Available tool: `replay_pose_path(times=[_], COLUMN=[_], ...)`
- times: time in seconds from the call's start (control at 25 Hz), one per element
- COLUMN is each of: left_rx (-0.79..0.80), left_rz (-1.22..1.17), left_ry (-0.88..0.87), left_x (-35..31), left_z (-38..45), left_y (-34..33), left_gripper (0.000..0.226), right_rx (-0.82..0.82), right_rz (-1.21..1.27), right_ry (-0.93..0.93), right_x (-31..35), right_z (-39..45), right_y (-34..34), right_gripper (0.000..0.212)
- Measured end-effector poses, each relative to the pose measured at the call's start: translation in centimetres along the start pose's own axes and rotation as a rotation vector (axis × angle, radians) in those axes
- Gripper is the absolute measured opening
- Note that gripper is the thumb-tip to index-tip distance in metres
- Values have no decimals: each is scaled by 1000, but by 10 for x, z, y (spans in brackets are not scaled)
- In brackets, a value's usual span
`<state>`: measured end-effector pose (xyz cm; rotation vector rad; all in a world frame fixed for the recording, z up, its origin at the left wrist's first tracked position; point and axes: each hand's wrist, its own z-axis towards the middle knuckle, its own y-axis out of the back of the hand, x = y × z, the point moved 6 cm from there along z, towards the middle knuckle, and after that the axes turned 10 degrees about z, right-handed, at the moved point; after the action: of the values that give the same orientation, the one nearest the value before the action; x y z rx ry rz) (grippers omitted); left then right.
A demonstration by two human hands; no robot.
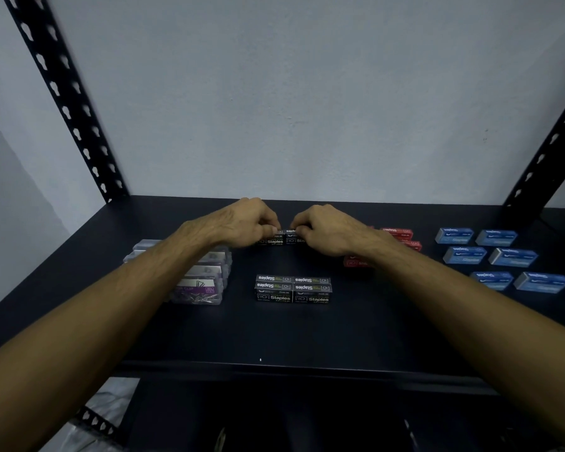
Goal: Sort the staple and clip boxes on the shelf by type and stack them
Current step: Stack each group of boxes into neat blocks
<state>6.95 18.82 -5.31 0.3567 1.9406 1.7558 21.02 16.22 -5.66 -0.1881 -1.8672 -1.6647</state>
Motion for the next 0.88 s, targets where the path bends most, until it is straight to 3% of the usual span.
replay_pose_path(times=[0.88], left_rx=[105], left_rz=[-15], left_ry=[-99], left_x=[-36], left_z=[-46], left_y=[-9], left_gripper=[16], right_rx=[78], right_rz=[-42], right_ry=[64], right_x=[20], right_z=[-58], right_y=[-9], right_gripper=[28])
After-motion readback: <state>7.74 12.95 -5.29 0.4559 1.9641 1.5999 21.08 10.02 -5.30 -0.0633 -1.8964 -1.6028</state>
